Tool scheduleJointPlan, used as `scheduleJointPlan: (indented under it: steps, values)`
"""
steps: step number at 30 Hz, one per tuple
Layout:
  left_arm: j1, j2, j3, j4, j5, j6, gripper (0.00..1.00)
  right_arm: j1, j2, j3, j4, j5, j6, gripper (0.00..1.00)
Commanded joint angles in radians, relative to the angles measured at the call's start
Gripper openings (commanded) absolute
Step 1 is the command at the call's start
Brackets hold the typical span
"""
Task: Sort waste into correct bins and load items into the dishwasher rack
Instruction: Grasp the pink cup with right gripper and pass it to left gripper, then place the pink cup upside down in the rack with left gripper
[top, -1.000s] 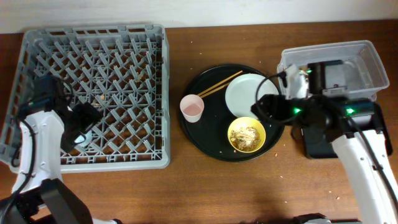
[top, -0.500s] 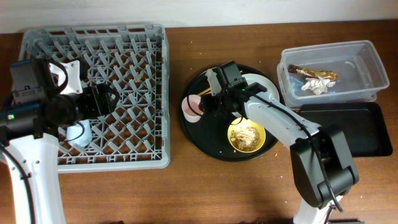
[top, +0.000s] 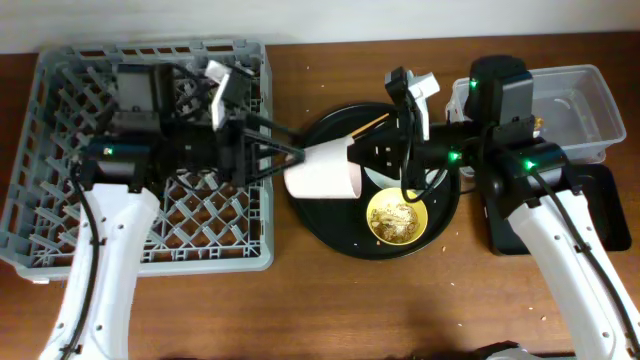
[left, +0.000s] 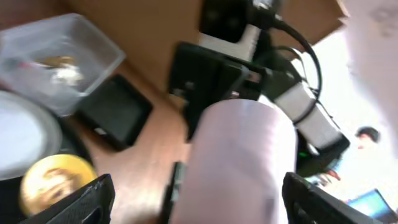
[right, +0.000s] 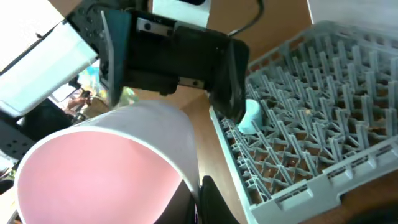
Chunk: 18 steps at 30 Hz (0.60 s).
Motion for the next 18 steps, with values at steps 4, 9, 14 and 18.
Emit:
scheduleJointPlan:
  steps: [4, 9, 14, 18]
  values:
    - [-0.127, 0.003, 0.005, 0.007, 0.117, 0.016, 0.71, -0.001, 0.002, 0.004, 0.148, -0.04, 0.088, 0.04]
    - [-0.116, 0.003, 0.006, 0.007, -0.042, -0.027, 0.58, -0.001, 0.002, 0.004, 0.137, -0.033, 0.117, 0.37]
    - [0.027, -0.04, 0.006, -0.249, -0.976, -0.113, 0.54, -0.099, -0.021, 0.004, -0.251, 0.475, 0.117, 0.65]
    - [0.037, -0.029, 0.004, -0.426, -1.587, -0.336, 0.54, -0.098, -0.02, 0.004, -0.368, 0.547, 0.113, 0.66]
